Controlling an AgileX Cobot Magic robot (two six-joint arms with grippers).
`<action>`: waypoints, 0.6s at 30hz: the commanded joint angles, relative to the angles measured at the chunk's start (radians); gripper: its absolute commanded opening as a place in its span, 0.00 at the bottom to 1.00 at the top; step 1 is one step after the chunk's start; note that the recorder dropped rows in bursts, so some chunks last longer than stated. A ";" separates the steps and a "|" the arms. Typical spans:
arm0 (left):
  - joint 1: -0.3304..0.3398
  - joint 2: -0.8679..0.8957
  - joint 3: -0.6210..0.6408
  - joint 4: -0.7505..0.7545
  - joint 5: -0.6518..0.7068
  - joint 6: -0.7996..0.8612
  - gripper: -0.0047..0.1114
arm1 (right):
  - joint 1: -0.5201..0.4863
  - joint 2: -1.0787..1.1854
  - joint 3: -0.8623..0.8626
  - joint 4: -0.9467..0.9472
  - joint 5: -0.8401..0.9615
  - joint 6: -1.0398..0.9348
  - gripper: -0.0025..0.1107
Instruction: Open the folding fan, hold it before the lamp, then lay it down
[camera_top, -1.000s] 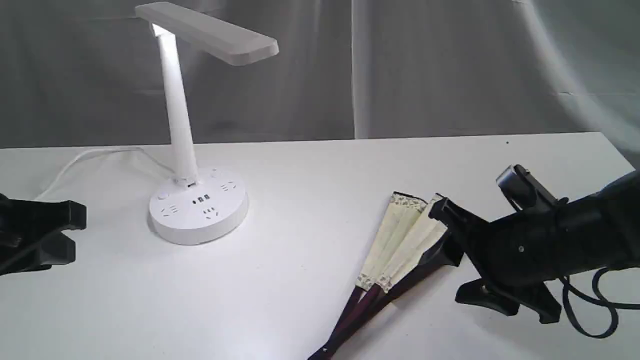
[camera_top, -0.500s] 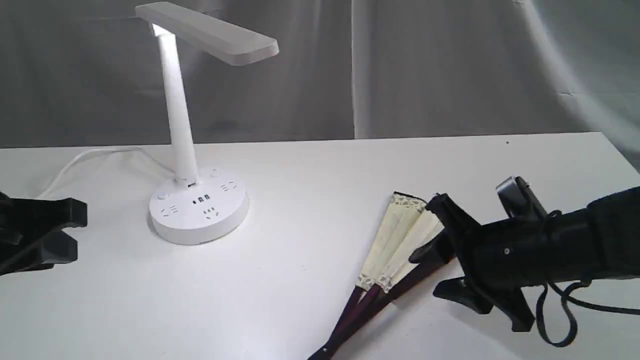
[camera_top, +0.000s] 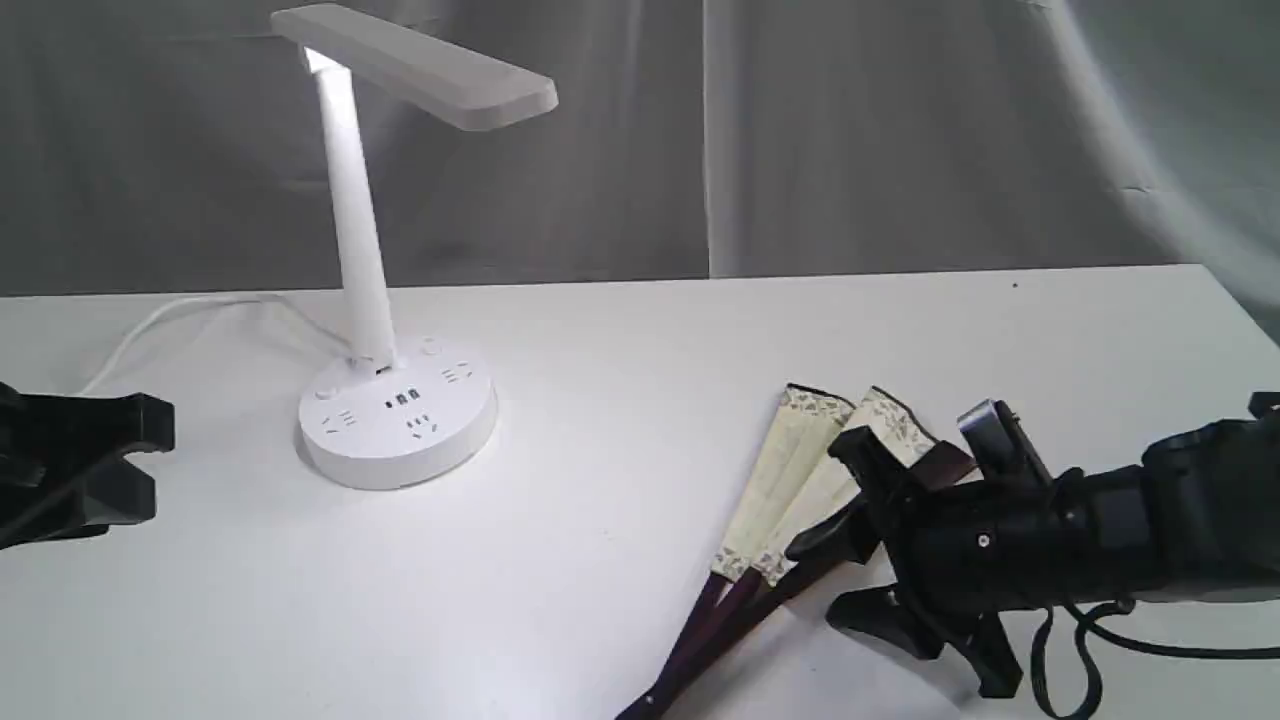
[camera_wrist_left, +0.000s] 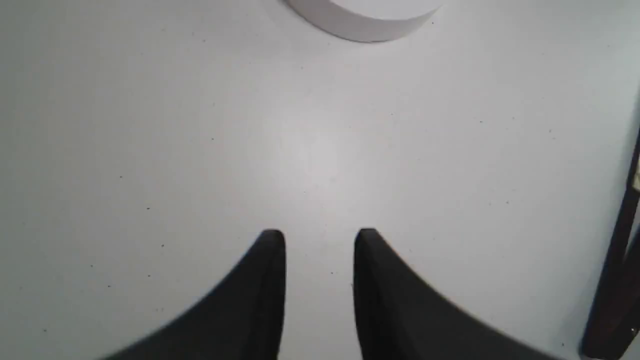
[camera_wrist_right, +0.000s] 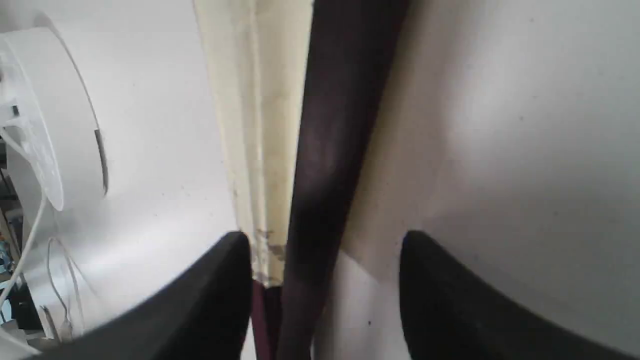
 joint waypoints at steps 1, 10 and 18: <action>0.003 0.002 -0.006 -0.006 -0.014 -0.001 0.25 | -0.001 0.022 -0.015 -0.013 -0.015 -0.010 0.42; 0.003 0.002 -0.006 -0.006 -0.016 -0.001 0.25 | -0.001 0.039 -0.082 -0.013 -0.026 -0.010 0.42; 0.003 0.002 -0.006 -0.006 -0.017 -0.001 0.25 | -0.001 0.045 -0.083 -0.013 -0.029 -0.010 0.36</action>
